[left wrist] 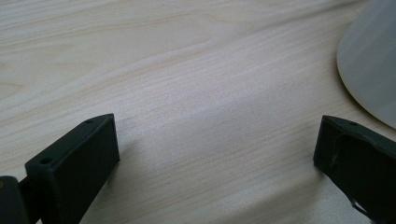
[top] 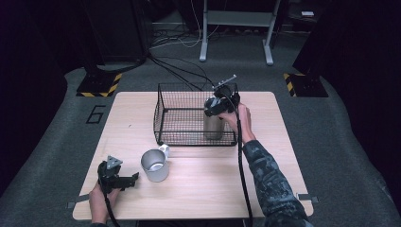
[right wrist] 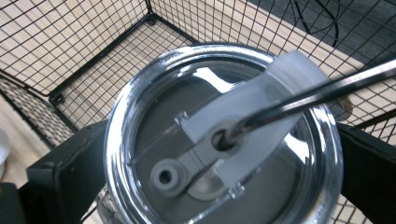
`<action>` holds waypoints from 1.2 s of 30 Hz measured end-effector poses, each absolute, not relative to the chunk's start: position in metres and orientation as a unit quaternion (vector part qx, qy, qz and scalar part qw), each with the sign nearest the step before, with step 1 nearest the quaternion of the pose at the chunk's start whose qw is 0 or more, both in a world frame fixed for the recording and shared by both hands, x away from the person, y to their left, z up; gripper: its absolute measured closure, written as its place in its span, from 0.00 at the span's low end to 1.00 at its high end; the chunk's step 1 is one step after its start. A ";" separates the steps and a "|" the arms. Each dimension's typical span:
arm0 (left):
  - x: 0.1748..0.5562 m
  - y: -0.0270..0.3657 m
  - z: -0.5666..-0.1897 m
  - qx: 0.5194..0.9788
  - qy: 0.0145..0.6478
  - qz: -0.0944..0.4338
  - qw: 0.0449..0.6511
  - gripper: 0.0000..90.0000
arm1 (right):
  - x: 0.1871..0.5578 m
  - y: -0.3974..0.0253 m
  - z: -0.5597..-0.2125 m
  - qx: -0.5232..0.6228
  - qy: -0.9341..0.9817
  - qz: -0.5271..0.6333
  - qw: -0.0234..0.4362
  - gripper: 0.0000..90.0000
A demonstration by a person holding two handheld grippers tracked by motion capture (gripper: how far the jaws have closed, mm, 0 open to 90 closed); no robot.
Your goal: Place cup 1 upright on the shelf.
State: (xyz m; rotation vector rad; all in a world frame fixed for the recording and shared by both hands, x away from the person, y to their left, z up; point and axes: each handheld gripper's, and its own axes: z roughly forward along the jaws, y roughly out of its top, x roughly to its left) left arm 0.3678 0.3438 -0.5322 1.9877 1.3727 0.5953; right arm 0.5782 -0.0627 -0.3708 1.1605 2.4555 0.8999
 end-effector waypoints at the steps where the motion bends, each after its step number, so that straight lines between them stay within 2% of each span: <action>1: 0.368 0.344 -0.532 0.757 0.522 0.226 0.321 0.00 | 0.577 -0.064 -0.370 0.401 0.850 0.311 0.138 0.00; 17: 0.368 0.343 -0.532 0.754 0.524 0.227 0.324 0.00 | 0.539 -0.088 -0.342 0.381 0.845 0.342 0.156 0.00; 36: 0.368 0.343 -0.533 0.754 0.525 0.227 0.324 0.00 | 0.461 -0.126 -0.350 0.339 0.848 0.367 0.176 0.00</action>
